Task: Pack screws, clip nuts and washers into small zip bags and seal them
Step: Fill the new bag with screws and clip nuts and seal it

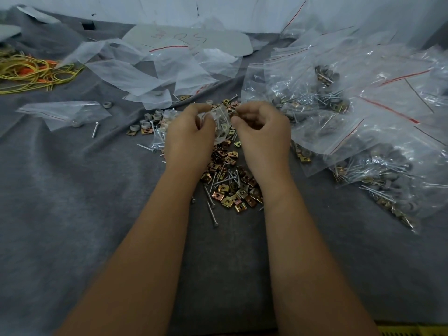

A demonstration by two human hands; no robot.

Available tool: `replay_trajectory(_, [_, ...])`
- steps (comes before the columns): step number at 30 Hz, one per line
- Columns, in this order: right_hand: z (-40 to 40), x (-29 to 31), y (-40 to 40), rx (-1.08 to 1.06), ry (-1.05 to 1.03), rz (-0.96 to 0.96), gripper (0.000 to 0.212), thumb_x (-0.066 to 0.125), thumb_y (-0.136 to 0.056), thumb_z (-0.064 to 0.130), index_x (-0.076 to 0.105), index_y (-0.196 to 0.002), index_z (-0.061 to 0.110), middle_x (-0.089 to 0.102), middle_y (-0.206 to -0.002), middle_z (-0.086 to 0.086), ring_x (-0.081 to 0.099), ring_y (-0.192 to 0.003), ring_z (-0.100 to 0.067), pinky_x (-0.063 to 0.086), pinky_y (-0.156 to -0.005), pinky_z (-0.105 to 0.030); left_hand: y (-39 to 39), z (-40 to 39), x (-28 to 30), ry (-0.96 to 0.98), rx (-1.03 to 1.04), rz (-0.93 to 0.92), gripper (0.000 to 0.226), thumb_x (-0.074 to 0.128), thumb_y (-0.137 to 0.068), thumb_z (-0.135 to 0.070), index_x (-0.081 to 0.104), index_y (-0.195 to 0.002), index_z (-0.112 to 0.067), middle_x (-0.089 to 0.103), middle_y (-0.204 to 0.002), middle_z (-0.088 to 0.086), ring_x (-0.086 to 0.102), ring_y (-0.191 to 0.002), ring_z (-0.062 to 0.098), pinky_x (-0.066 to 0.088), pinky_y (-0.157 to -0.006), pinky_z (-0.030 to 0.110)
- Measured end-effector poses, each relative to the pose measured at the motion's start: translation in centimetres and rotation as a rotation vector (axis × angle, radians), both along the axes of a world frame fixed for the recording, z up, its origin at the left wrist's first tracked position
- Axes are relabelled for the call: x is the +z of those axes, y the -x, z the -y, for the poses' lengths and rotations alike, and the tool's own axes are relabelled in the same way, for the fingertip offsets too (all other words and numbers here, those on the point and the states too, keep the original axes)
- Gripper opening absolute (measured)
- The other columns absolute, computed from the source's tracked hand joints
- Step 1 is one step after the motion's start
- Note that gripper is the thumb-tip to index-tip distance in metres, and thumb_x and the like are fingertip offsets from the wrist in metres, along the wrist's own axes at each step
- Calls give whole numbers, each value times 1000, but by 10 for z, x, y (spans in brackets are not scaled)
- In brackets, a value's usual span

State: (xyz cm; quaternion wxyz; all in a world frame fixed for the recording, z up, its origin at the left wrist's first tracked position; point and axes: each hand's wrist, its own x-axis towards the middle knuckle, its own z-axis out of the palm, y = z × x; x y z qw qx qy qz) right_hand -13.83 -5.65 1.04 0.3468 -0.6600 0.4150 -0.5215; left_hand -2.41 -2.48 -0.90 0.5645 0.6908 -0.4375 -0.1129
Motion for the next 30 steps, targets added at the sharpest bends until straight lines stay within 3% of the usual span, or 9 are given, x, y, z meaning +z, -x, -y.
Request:
replay_trajectory(5, [0,-13,-11,-24,192,-416,11,75,-82,21,76,-93,21,52,-97,9,47,-101,-14,37,-86,-24,1,-3,4,14,12,-22,24,48,-96,-24,71,-102,-26,64,-73,-9,55,-62,4,47,-62,32])
replay_trajectory(7, [1,-13,-12,-26,219,-415,14,72,-86,21,76,-99,19,50,-99,7,46,-101,-14,40,-87,-27,1,-2,3,17,6,-8,23,47,-97,-24,70,-100,-26,62,-70,-9,53,-59,4,44,-58,32])
replay_trajectory(10, [1,-8,-7,-54,176,-223,21,58,-93,13,71,-109,19,51,-106,9,52,-100,-7,45,-83,-21,-1,-1,3,20,37,-25,22,45,-98,-24,67,-97,-30,54,-60,-10,44,-47,1,33,-49,24])
replay_trajectory(13, [1,-6,-1,-127,63,-174,26,51,-94,9,65,-112,22,55,-112,7,54,-101,-6,47,-85,-24,-7,-2,7,56,151,-111,24,44,-99,-24,68,-99,-30,59,-65,-11,53,-52,1,43,-49,23])
replay_trajectory(15, [2,-7,0,-122,10,-225,27,50,-95,9,64,-112,24,58,-111,6,55,-100,-9,50,-86,-32,-12,-3,10,149,228,-167,23,46,-98,-20,68,-95,-27,58,-66,-14,51,-53,-7,40,-49,12])
replay_trajectory(18, [1,-9,-1,-47,19,-331,27,52,-94,8,69,-107,25,63,-110,6,58,-101,-12,52,-86,-39,-20,-4,13,274,302,-255,22,47,-96,-16,66,-89,-25,58,-66,-16,49,-57,-9,40,-58,10])
replay_trajectory(23, [0,-9,-8,171,112,-484,18,65,-88,16,74,-94,30,55,-102,11,49,-104,-11,43,-91,-31,-29,-4,12,291,325,-328,23,48,-95,-13,69,-88,-20,61,-70,-17,52,-61,-12,40,-62,10])
replay_trajectory(26, [-3,-11,-12,308,213,-668,19,63,-91,23,75,-105,29,60,-108,6,46,-107,-18,40,-92,-39,-25,-4,12,291,293,-356,23,48,-95,-11,69,-88,-19,62,-72,-18,54,-62,-15,38,-60,5])
replay_trajectory(30, [2,-10,-6,205,259,-848,25,55,-95,25,71,-114,32,62,-110,6,46,-106,-20,39,-86,-37,-23,-4,11,258,261,-345,24,49,-95,-13,69,-85,-22,57,-63,-14,46,-52,-5,37,-54,15])
